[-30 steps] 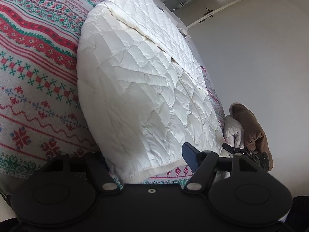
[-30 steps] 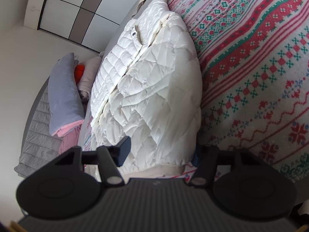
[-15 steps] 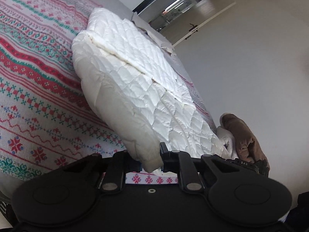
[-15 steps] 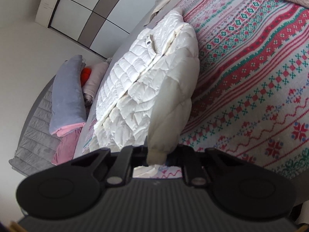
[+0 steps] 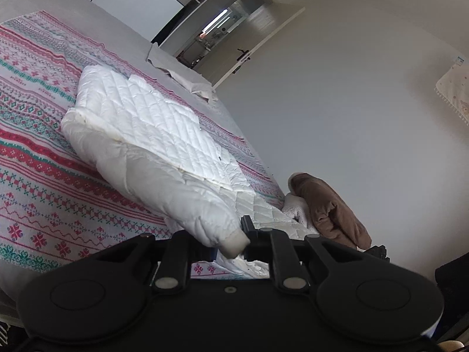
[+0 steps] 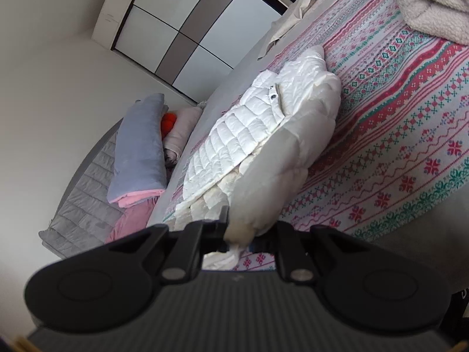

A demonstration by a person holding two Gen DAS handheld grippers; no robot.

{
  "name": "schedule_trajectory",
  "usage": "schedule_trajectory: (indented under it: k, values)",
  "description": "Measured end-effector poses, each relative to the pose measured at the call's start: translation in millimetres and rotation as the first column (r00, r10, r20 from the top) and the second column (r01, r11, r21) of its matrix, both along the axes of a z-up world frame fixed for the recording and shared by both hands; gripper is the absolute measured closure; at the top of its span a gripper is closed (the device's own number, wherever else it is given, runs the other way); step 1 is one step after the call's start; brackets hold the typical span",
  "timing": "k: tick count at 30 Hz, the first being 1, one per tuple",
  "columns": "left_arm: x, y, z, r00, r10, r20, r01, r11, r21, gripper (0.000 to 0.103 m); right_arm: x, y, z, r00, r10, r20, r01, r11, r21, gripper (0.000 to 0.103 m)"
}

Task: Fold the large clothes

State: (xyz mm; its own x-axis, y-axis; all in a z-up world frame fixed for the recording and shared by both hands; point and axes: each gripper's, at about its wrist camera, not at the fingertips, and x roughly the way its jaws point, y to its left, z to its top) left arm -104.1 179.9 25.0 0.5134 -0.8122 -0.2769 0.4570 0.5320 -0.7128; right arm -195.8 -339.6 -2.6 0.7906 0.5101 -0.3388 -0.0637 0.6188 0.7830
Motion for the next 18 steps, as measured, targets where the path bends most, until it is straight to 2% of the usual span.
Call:
schedule_trajectory:
  k: [3,8,13,18]
  values:
    - [12.2,1.4,9.9,1.0,0.012,0.01,-0.012,0.999,-0.043,0.087,2.9,-0.3,15.5,0.999,-0.012,0.039,0.012,1.0,-0.009,0.093]
    - [53.4,1.8,30.9,0.997,0.07,0.029,-0.066,0.991,-0.116,0.087,36.8,1.6,48.7,0.992,-0.036,0.118,0.039,0.999,-0.023,0.093]
    - [114.5,3.9,48.6,0.989,0.147,0.031,-0.138,0.973,-0.187,0.087,95.6,2.2,82.8,0.979,-0.085,0.187,0.089,0.996,-0.011,0.093]
    - [184.2,-4.2,44.0,0.968,0.251,-0.01,-0.247,0.945,-0.216,0.086,163.7,7.7,94.1,0.968,-0.123,0.22,0.135,0.99,-0.04,0.093]
